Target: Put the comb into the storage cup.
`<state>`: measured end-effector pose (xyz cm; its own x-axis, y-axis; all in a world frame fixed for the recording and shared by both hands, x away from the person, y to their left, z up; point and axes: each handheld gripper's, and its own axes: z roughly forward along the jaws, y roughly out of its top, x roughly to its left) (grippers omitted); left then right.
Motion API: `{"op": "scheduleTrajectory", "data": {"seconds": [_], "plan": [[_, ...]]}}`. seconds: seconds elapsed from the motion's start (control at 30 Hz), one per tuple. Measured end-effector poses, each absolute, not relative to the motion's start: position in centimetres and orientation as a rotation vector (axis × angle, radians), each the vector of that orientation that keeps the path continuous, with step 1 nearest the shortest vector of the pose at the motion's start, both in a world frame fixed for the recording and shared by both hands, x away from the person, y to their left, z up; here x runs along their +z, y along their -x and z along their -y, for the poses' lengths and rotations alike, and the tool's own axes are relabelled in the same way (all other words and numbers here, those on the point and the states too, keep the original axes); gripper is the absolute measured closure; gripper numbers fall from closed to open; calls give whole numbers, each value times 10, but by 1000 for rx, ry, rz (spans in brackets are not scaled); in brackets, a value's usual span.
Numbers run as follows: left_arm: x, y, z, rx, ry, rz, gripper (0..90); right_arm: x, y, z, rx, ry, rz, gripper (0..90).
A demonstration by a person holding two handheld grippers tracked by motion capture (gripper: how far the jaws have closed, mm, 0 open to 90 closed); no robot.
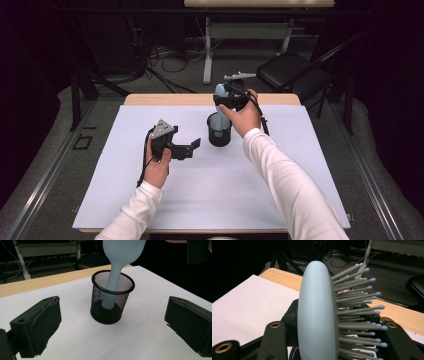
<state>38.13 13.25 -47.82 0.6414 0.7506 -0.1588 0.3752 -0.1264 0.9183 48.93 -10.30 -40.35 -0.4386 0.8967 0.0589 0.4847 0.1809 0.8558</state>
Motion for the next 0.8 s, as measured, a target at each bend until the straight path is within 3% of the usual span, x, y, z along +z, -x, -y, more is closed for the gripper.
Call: {"op": "scheduleTrajectory", "data": {"seconds": [0.8], "plan": [[-480,-381,-133,410,-1740,-923,10,-414,-492,96,1124,-1264,-2038,466]]}}
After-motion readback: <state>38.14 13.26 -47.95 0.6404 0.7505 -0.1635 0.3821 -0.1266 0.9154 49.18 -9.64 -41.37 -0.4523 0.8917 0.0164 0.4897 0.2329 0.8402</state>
